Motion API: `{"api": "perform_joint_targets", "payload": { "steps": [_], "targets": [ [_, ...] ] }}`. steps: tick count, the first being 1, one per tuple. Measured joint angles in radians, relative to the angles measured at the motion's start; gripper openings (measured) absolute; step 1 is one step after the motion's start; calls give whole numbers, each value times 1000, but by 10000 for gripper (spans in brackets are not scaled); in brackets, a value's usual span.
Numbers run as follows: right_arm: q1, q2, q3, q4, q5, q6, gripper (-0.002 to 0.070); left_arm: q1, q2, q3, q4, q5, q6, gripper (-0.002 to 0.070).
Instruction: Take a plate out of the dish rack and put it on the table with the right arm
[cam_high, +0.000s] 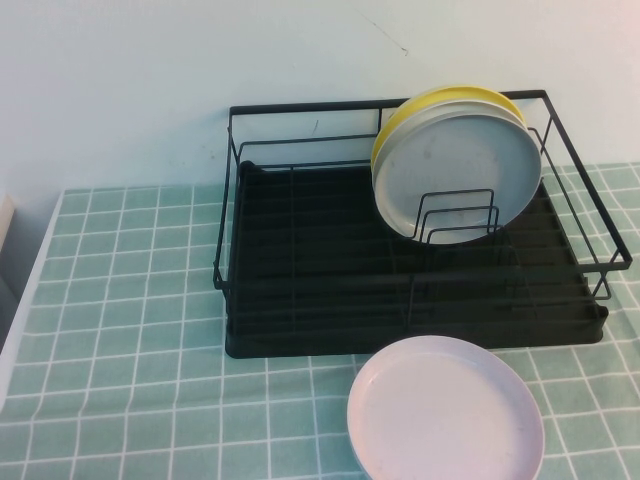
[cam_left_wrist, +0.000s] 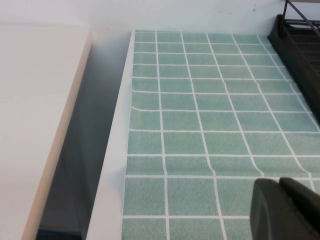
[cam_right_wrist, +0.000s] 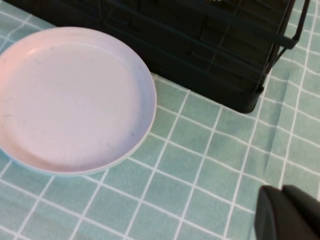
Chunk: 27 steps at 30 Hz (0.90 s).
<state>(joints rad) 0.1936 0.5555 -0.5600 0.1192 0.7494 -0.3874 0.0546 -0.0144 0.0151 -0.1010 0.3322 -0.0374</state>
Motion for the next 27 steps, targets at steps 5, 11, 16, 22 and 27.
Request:
{"api": "perform_joint_targets", "payload": {
  "steps": [5, 11, 16, 22, 27],
  "targets": [
    [-40, -129, 15, -20, 47, -6, 0, 0, 0, 0, 0, 0, 0, -3],
    [-134, -323, 195, -85, -74, -14, 0, 0, 0, 0, 0, 0, 0, -3],
    [-159, -463, 405, -87, -340, -7, 0, 0, 0, 0, 0, 0, 0, -3],
    [-159, -553, 580, -85, -461, 77, 0, 0, 0, 0, 0, 0, 0, -3],
    [-159, -566, 584, -85, -419, 122, 0, 0, 0, 0, 0, 0, 0, -3]
  ]
}}
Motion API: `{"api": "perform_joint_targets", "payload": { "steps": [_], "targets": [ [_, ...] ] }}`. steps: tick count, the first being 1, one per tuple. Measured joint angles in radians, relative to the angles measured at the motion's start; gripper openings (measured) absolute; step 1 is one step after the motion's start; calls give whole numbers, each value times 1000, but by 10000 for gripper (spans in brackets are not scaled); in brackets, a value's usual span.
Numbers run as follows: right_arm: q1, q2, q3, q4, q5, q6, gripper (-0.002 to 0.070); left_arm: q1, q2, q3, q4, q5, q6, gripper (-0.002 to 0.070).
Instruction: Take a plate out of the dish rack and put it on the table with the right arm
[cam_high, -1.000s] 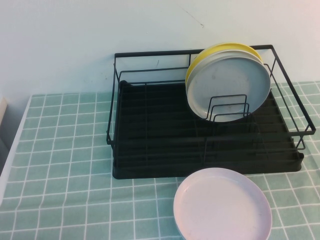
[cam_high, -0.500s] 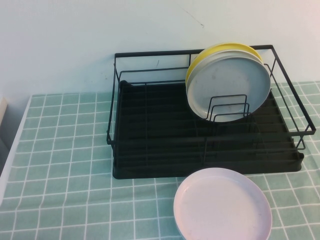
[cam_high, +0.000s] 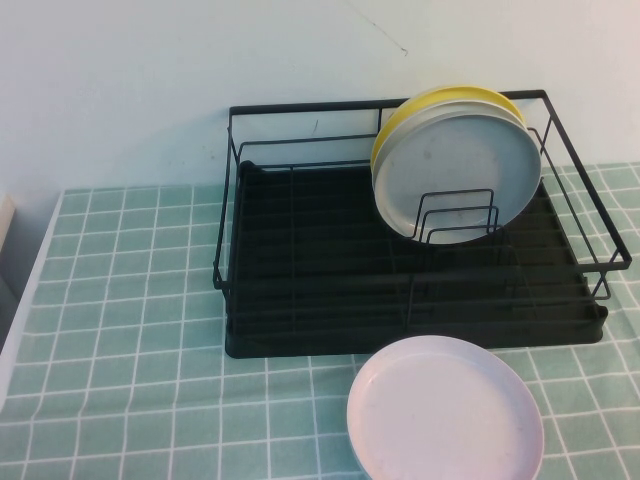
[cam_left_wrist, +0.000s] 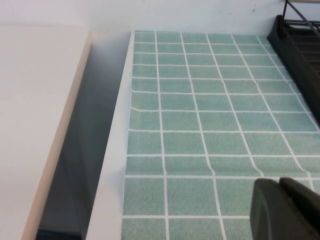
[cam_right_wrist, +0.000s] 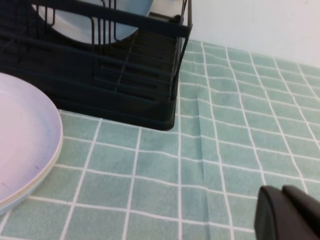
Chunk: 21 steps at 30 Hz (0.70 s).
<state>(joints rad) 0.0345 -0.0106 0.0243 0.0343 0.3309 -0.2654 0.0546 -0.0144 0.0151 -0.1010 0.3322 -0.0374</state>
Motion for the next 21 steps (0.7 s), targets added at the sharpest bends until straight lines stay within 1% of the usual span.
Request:
{"api": "perform_joint_targets", "payload": {
  "steps": [10, 16, 21],
  "targets": [
    [0, 0, -3, 0, 20, 10, 0, 0, 0, 0, 0, 0, 0, -3],
    [0, 0, -4, -8, 21, 68, -1, 0, 0, 0, 0, 0, 0, -3],
    [0, 0, -4, -16, 21, 83, -1, 0, 0, 0, 0, 0, 0, -3]
  ]
}}
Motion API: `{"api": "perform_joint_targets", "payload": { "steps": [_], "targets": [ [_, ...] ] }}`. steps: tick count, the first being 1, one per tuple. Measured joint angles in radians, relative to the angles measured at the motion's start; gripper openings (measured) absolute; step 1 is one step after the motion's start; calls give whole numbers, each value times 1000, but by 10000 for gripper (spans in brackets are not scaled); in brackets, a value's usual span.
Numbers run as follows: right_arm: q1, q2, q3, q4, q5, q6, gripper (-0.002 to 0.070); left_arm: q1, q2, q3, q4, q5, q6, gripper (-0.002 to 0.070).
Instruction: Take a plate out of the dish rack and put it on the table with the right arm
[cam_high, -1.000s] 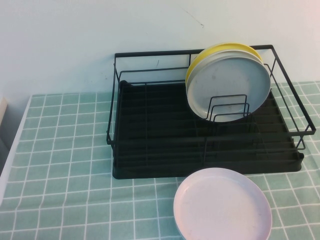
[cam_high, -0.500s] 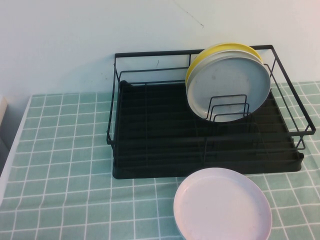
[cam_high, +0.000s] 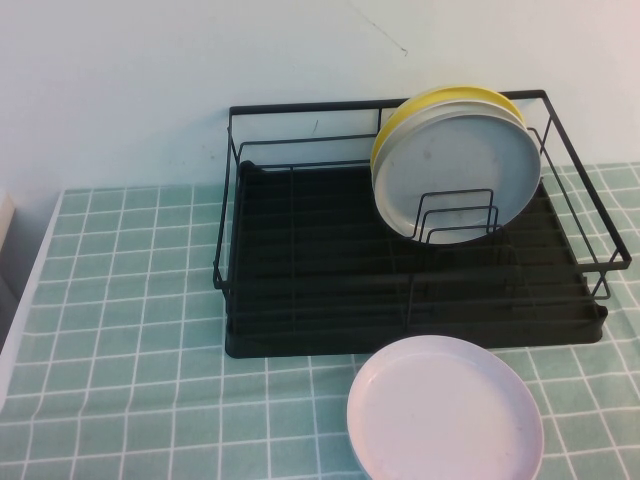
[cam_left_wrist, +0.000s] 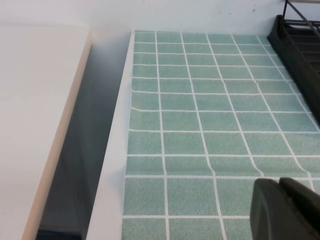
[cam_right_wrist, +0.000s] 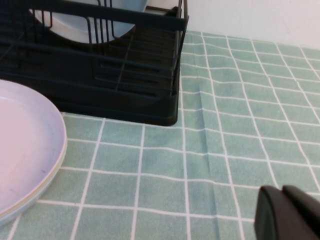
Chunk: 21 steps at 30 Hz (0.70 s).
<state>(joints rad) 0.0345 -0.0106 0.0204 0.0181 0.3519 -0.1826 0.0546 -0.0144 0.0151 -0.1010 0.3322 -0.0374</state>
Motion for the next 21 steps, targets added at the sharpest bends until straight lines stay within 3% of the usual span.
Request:
{"api": "perform_joint_targets", "payload": {
  "steps": [21],
  "targets": [
    [-15, 0, 0, -48, -2, 102, -1, 0, 0, 0, 0, 0, 0, -3]
  ]
}}
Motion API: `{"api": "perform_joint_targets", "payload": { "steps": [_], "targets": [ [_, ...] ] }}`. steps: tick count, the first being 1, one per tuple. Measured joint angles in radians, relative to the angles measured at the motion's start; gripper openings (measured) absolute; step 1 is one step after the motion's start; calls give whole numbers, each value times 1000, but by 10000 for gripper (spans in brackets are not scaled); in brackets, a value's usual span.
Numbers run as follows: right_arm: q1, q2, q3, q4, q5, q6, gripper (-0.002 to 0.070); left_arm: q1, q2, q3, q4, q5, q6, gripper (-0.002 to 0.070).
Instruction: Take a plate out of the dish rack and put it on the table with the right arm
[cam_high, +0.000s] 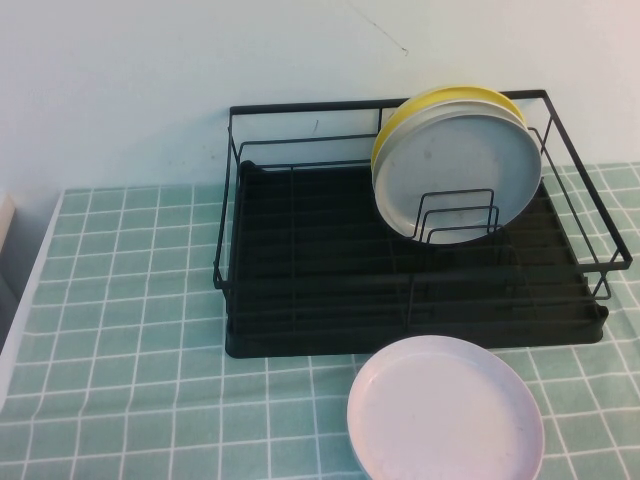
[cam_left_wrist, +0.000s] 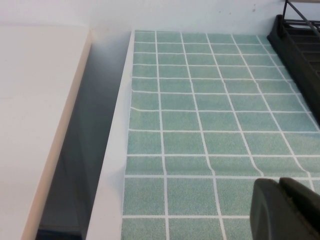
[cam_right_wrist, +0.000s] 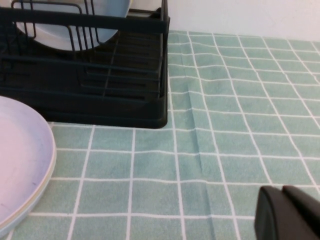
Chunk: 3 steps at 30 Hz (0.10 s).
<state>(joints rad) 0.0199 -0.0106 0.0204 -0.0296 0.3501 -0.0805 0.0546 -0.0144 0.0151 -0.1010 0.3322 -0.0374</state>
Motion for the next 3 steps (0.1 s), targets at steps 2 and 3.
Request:
{"api": "perform_joint_targets", "payload": {
  "steps": [2, 3],
  "targets": [
    [0, 0, 0, 0, 0, 0, -1, 0, 0, 0, 0, 0, 0, -3],
    [0, 0, 0, 0, 0, 0, -1, 0, 0, 0, 0, 0, 0, -3]
  ]
}}
